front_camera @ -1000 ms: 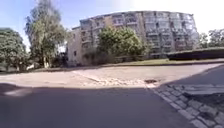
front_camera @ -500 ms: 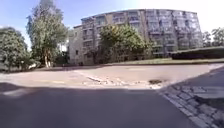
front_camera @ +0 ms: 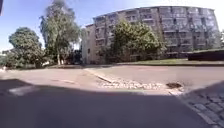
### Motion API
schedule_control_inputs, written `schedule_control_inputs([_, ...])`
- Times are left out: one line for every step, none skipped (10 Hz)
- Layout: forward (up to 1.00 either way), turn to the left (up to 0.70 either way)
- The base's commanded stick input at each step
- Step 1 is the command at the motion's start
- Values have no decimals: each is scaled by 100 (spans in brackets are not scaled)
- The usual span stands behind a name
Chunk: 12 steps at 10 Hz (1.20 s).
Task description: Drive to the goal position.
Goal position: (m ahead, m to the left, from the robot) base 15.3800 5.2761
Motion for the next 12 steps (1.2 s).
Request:
schedule_control_inputs([70,33])
schedule_control_inputs([70,26])
schedule_control_inputs([70,14])
schedule_control_inputs([70,3])
schedule_control_inputs([70,0])
schedule_control_inputs([69,13])
schedule_control_inputs([69,33])
schedule_control_inputs([69,34])
schedule_control_inputs([69,27])
schedule_control_inputs([69,14])
schedule_control_inputs([69,3])
schedule_control_inputs([69,0])
